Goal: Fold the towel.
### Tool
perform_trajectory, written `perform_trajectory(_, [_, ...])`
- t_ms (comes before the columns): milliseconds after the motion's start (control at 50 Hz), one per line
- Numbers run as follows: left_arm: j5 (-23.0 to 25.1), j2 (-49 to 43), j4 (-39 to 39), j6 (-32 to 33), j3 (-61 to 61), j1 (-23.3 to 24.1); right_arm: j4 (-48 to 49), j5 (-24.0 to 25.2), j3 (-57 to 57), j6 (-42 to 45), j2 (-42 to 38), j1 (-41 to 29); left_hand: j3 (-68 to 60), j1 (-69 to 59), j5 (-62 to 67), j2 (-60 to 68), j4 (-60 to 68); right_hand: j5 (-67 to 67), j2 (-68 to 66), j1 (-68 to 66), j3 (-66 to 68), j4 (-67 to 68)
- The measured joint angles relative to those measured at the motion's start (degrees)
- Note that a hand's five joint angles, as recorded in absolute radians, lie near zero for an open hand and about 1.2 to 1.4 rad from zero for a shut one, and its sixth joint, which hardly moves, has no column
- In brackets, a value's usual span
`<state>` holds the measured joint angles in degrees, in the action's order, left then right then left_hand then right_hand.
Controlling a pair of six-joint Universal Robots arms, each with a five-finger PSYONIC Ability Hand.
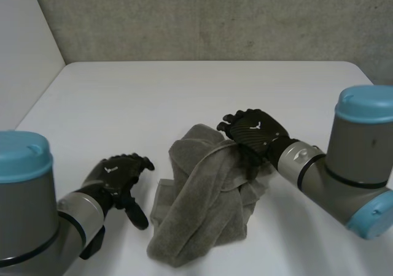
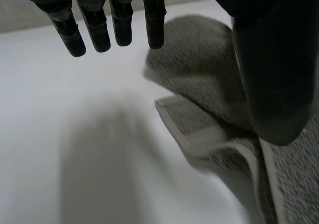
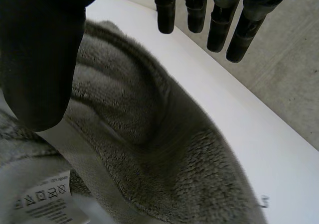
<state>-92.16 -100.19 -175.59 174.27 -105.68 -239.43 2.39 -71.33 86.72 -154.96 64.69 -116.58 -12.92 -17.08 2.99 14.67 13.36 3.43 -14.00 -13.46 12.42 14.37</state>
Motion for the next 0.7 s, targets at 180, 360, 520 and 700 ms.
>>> perform_trajectory(180, [0.0,-5.4,0.3,-3.1,1.5,3.4,8.0,-0.9,1.3,-0.2,-3.7,-0.3,0.0,0.0,0.1,0.0,0.0,2.3,-0.8,-2.1,0.0,0.0])
perform_trajectory(360, [0.1,-9.6,0.6,-5.1,3.6,4.9,11.0,-2.3,1.4,-0.1,-5.1,-0.2,0.0,0.0,1.2,0.0,0.0,11.4,-10.2,-10.3,0.0,0.0])
perform_trajectory(520, [0.0,-12.8,0.6,-5.4,5.6,5.9,12.1,-2.0,1.5,0.3,-5.8,-0.1,0.0,-18.1,21.7,20.7,0.0,39.9,-40.1,-40.2,0.0,0.0])
perform_trajectory(700, [1.1,-13.3,0.4,-8.2,6.8,6.2,10.4,-1.6,1.8,2.8,-4.3,0.5,0.0,-51.0,54.7,53.6,0.0,62.4,-60.3,-61.0,0.0,0.0])
